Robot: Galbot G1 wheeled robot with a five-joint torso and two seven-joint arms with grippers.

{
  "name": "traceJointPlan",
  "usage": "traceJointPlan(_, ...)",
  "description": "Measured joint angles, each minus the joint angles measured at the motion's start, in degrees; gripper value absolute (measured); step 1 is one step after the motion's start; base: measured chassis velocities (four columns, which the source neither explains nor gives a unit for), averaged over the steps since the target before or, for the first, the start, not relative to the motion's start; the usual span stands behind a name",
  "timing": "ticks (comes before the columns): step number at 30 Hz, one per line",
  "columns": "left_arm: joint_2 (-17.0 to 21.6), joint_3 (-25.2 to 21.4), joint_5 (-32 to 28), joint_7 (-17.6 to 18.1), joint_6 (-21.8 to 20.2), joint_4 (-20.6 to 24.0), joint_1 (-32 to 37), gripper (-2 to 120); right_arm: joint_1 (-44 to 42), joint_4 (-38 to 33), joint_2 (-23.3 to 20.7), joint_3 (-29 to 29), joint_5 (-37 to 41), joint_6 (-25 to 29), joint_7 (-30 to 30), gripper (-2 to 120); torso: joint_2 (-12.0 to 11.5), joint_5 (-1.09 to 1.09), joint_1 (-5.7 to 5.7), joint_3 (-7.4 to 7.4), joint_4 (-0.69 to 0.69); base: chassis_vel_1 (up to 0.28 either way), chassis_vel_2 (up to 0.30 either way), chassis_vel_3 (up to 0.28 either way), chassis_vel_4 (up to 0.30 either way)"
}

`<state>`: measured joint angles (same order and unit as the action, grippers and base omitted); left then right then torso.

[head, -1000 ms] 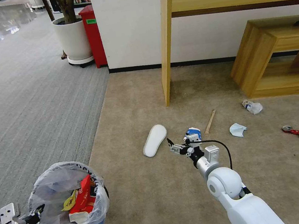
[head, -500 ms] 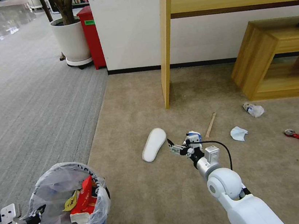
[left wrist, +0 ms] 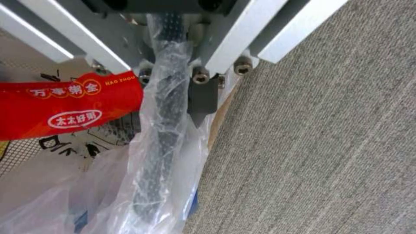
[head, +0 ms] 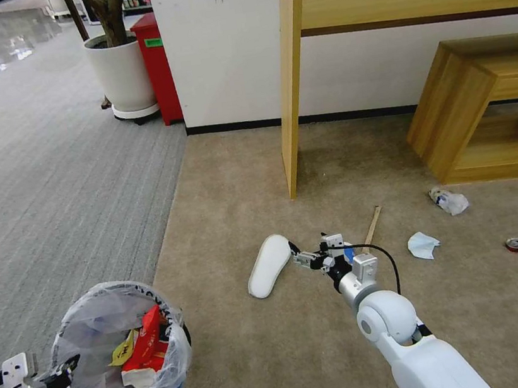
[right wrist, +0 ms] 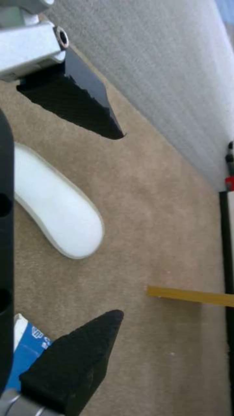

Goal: Pick up the trash bin and place the garbage on the floor into it.

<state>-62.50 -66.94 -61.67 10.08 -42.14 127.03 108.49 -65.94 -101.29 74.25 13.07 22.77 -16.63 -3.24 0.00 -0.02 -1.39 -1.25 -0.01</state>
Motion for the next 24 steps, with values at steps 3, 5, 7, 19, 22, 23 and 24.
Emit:
traceJointPlan(3, -0.03, 0.01, 0.00, -0.06, 0.00, -0.04, -0.02, 0, 0.60, 1.76, 0.15, -0.17, 0.95, -0.78, -0.32, 100, 0.00, -0.01, 0.00, 0.00, 0.00, -0.055, 0.051, 0.057, -0.060)
traceJointPlan(5, -0.05, 0.01, 0.00, -0.12, 0.00, -0.05, 0.00, 0, 1.24, 3.52, 0.40, -0.35, 1.91, -1.35, -0.56, 100, 0.00, -0.01, 0.00, 0.00, -0.01, 0.000, 0.000, 0.000, 0.000)
traceJointPlan(7, -0.08, 0.01, 0.00, -0.19, 0.00, -0.05, 0.10, 0, 2.46, 6.98, 0.87, -0.91, 3.71, -2.01, -1.01, 100, 0.00, 0.00, 0.00, 0.00, 0.00, 0.000, 0.000, 0.000, 0.000)
traceJointPlan(19, 0.00, -0.34, -0.73, 0.55, 0.00, -0.11, 0.53, 0, 13.17, 28.42, 5.76, -5.00, 12.39, -4.43, 0.39, 100, 0.00, 0.00, 0.00, 0.01, 0.00, 0.000, 0.000, 0.000, 0.000)
traceJointPlan(22, -0.06, -0.21, -0.74, 0.73, 0.00, -0.19, 0.58, 0, 15.98, 33.32, 7.12, -5.73, 13.89, -4.55, 1.03, 100, 0.00, 0.00, 0.00, 0.00, 0.01, 0.000, 0.000, 0.000, 0.000)
traceJointPlan(23, -0.07, -0.15, -0.74, 0.91, 0.00, -0.21, 0.59, 0, 17.60, 36.29, 8.09, -5.92, 13.97, -4.58, 1.21, 100, 0.00, -0.01, 0.00, 0.01, 0.00, 0.000, 0.000, 0.000, 0.000)
traceJointPlan(24, -0.07, -0.15, -0.74, 0.91, 0.00, -0.21, 0.59, 0, 17.60, 36.29, 8.09, -5.92, 13.97, -4.58, 1.21, 100, 0.00, -0.01, 0.00, 0.01, 0.00, 0.000, 0.000, 0.000, 0.000)
